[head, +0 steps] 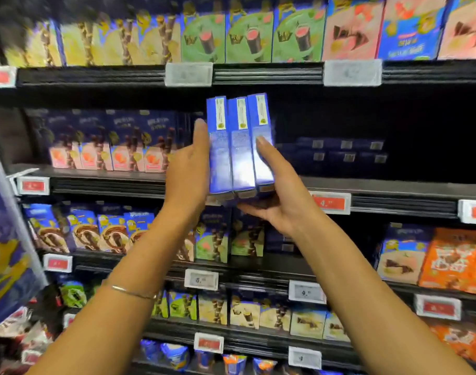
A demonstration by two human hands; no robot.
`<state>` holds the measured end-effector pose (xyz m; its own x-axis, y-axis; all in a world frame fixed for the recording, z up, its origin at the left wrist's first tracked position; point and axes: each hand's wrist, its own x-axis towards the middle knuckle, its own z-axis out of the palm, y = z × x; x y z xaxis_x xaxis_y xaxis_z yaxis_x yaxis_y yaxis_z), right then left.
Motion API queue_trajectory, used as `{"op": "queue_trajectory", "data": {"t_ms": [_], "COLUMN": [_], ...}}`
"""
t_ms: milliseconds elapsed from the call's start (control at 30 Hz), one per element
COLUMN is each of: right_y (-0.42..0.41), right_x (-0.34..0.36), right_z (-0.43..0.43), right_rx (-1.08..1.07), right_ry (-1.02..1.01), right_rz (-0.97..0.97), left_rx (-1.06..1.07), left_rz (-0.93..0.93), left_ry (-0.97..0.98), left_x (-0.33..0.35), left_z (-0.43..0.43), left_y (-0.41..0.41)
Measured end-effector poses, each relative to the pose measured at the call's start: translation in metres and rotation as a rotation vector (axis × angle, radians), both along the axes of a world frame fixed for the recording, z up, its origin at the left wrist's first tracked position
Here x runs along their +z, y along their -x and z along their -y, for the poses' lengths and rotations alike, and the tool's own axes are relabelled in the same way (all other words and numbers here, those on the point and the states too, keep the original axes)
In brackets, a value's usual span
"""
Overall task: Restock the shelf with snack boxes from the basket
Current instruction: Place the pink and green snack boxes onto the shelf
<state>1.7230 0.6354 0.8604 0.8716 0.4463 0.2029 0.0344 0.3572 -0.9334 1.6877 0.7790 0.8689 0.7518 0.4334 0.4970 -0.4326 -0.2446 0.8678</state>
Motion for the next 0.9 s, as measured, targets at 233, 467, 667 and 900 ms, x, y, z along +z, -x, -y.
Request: {"op": "queue_trajectory", "data": {"t_ms": [233, 467, 667, 900], "right_y": [-0.019, -0.063, -0.109, -0.161], "right_x": [0.019, 0.030, 0.033, 0.033], "right_z": [-0.020, -0.013, -0.017, -0.049], "right_rx": [-0.136, -0.083, -0.359, -0.640], "right_ry": [0.236, 0.320, 0.242, 0.576], "right_rz": [0.173, 0.084, 0.110, 0.159], "left_rx": [-0.247, -0.317, -0.133, -0.155], "left_rz": [0.090, 0.000, 0.065, 0.183], "left_ry": [0.049, 0.321, 0.273, 0.195], "left_x": [-0.006, -0.009, 0.002, 0.002], "left_z": [-0.014, -0.053, -0.100, -0.126], "left_y": [-0.026, -0.058, -0.074, -0.075]}}
